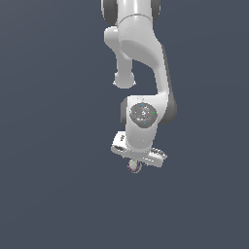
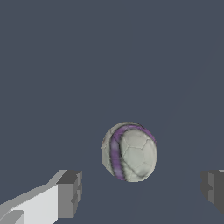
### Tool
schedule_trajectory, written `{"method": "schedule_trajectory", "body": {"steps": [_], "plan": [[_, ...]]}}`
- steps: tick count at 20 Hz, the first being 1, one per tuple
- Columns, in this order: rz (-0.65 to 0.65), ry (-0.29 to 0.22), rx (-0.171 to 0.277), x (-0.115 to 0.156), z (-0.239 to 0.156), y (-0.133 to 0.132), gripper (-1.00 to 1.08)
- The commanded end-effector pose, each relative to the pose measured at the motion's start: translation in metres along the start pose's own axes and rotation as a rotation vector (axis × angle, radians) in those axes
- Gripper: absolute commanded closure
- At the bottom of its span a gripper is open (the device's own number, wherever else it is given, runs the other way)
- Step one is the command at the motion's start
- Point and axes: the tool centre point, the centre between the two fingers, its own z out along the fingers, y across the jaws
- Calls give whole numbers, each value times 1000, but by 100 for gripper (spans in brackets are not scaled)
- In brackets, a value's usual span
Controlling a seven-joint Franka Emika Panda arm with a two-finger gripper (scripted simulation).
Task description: Pick up the object and move it to a goal position.
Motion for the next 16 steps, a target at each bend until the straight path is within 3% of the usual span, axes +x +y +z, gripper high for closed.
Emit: {"method": "schedule_trajectory", "body": {"steps": [1,9,16], "plan": [[17,1,-2,3,4,-1,-92],[20,0,-2,3,11,-1,-92],[23,1,-2,2,47,0,-92]]}}
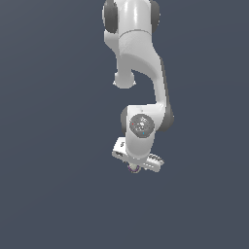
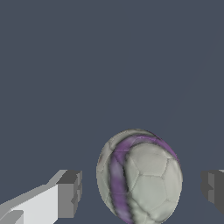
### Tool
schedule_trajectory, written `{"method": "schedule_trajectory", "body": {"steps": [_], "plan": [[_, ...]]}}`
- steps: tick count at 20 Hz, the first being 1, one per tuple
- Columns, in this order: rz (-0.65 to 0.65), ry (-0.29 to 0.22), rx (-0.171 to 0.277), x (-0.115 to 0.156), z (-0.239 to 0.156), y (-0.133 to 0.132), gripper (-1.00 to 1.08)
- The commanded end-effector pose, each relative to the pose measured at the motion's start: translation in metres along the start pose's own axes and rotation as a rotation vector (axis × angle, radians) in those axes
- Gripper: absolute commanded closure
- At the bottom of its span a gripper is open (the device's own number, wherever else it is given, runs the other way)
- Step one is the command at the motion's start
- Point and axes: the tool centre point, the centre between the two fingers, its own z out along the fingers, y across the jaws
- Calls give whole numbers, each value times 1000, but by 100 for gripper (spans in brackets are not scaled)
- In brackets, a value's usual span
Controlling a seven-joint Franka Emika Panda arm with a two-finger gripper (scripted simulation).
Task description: Pick up the object and move it to a goal position.
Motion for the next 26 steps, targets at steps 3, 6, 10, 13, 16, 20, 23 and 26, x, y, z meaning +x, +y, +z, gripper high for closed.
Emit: {"method": "schedule_trajectory", "body": {"steps": [3,6,10,13,16,20,23,26], "plan": [[1,0,0,0,16,0,-92],[1,0,0,1,16,0,-92],[1,0,0,1,16,0,108],[1,0,0,1,16,0,108],[1,0,0,1,16,0,108],[1,-1,0,1,16,0,108],[1,-1,0,-1,12,1,108],[1,-1,0,-4,6,3,108]]}}
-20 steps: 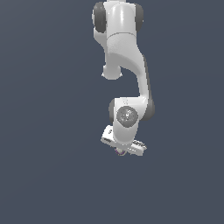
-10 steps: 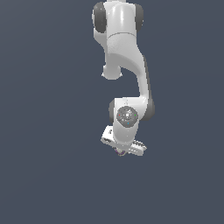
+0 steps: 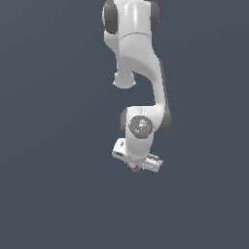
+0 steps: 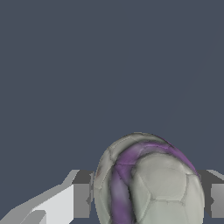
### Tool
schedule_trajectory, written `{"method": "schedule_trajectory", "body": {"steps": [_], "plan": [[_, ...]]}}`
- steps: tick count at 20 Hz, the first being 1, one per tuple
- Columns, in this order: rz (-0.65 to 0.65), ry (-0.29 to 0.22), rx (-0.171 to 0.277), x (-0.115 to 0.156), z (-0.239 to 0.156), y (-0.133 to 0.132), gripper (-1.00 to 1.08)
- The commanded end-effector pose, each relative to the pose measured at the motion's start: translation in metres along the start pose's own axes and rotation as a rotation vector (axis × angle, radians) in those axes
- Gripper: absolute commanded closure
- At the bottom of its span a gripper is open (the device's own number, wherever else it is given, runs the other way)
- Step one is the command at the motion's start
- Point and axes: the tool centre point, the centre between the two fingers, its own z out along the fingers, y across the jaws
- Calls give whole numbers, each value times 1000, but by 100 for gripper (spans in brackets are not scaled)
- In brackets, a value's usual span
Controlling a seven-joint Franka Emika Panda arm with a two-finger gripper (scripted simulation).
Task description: Pick up the object and move it to a goal position.
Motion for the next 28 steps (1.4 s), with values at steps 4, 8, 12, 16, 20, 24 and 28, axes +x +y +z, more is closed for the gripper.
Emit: {"method": "schedule_trajectory", "body": {"steps": [4,8,12,16,20,24,28], "plan": [[0,2,1,-7,-19,6,108],[0,2,1,-17,-39,13,108],[0,2,1,-29,-67,22,108],[0,2,1,-44,-99,33,108],[0,2,2,-58,-132,45,108],[0,2,2,-73,-166,56,108],[0,2,2,-89,-202,68,108]]}}
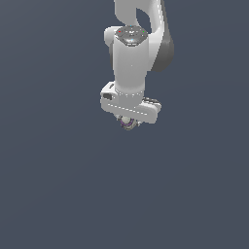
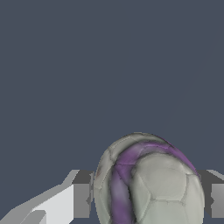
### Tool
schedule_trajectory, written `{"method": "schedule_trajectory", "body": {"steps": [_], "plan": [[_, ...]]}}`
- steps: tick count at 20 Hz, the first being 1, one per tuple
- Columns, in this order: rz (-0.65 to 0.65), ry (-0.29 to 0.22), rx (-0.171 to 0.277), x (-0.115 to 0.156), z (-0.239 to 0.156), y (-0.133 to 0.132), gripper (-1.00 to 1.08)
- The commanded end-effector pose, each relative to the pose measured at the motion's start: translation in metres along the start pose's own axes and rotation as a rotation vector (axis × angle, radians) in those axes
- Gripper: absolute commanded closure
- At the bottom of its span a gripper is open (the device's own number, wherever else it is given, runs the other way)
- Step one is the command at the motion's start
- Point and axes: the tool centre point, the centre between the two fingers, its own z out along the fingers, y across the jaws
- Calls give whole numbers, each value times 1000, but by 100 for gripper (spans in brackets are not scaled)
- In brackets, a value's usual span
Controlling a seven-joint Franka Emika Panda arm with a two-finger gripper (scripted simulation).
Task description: Pick up the object and move it to a goal position.
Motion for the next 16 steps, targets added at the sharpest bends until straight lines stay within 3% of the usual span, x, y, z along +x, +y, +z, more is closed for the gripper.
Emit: {"method": "schedule_trajectory", "body": {"steps": [1,16], "plan": [[0,1,1,-10,-24,8,108],[0,2,1,-73,-175,57,108]]}}
